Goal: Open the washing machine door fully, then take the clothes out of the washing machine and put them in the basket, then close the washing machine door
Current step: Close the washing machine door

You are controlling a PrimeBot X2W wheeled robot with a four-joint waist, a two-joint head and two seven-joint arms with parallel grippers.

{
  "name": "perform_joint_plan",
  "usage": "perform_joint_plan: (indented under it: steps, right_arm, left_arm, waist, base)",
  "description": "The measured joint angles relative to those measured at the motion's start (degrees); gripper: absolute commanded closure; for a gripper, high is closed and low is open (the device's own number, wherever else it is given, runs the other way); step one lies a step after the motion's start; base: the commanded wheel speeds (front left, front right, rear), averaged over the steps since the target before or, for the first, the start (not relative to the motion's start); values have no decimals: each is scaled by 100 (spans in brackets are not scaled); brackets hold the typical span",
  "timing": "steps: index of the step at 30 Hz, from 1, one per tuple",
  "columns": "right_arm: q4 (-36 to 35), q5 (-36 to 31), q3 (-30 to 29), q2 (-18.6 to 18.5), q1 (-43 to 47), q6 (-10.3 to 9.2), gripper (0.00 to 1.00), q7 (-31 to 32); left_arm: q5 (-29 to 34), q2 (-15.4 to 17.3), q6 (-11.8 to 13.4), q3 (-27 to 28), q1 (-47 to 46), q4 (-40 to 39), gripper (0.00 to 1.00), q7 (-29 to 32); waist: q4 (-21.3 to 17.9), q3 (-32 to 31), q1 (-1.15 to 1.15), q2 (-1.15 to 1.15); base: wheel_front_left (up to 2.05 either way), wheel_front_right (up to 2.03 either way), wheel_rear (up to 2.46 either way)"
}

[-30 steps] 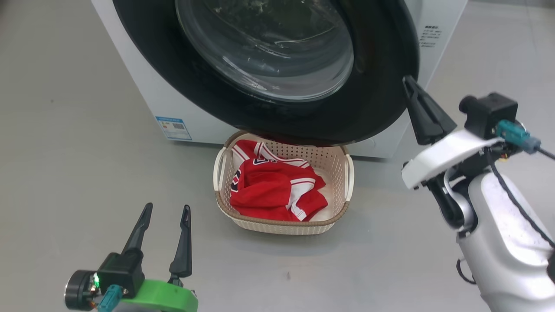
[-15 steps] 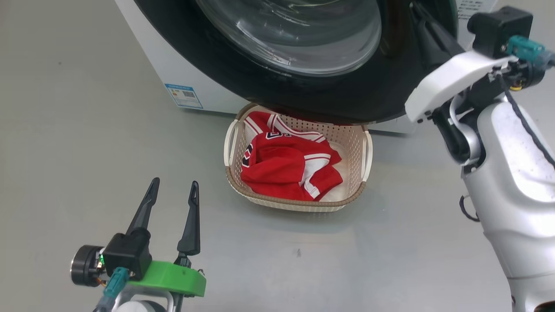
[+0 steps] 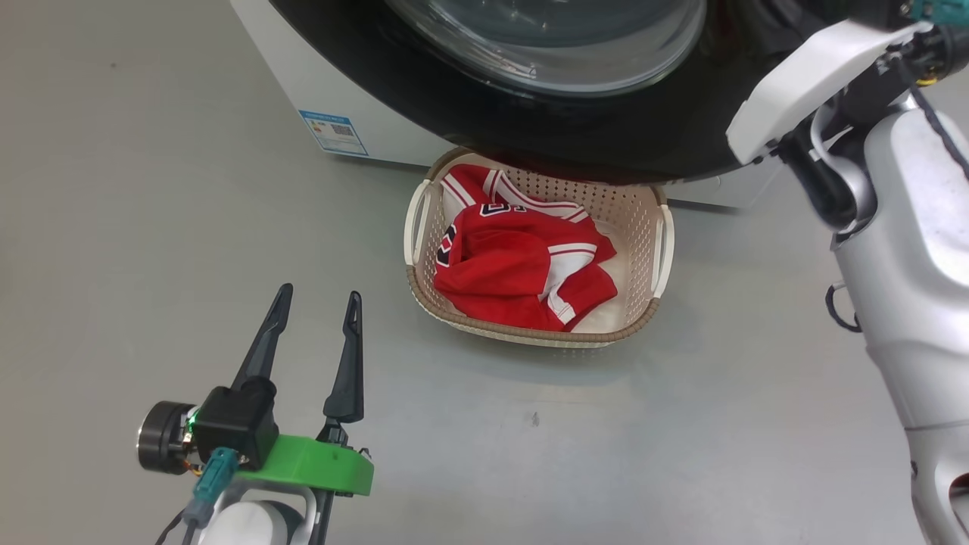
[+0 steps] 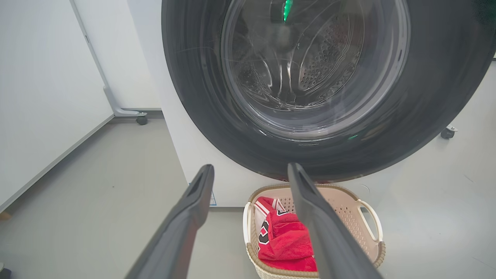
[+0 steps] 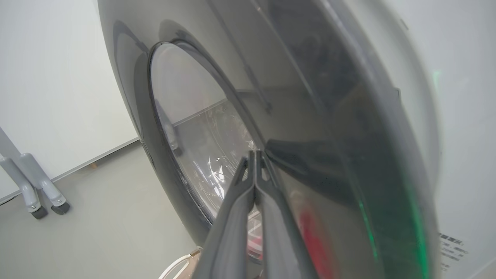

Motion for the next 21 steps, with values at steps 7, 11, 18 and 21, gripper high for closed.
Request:
perform_joint_plan:
  steps: [7,11,18,21]
  right_arm:
    - [409,60,-186,-135,-456,0,100,12]
    - [661,116,-264,-167,-647,0,100,-15]
    - [996,174,-436,-178,-946,0,100,-167]
    - [1133,181,-512,-227,-1065,0,100,-230]
  left_arm:
    - [-3,-22,0,-79,-85,122,0,-53]
    - [-18,-30,0,-112,-112,189,0,-92]
    - [-54,-34,0,-174,-169,308,0,-123]
    - [-60,-36,0,-207,-182,345,0,-145]
  waist:
    - [92,108,0,0]
    - [131,126,0,0]
    - [185,137,0,0]
    - [212,139,0,0]
  base:
    - [0,0,0]
    - [0,0,0]
    - [0,0,0]
    - [0,0,0]
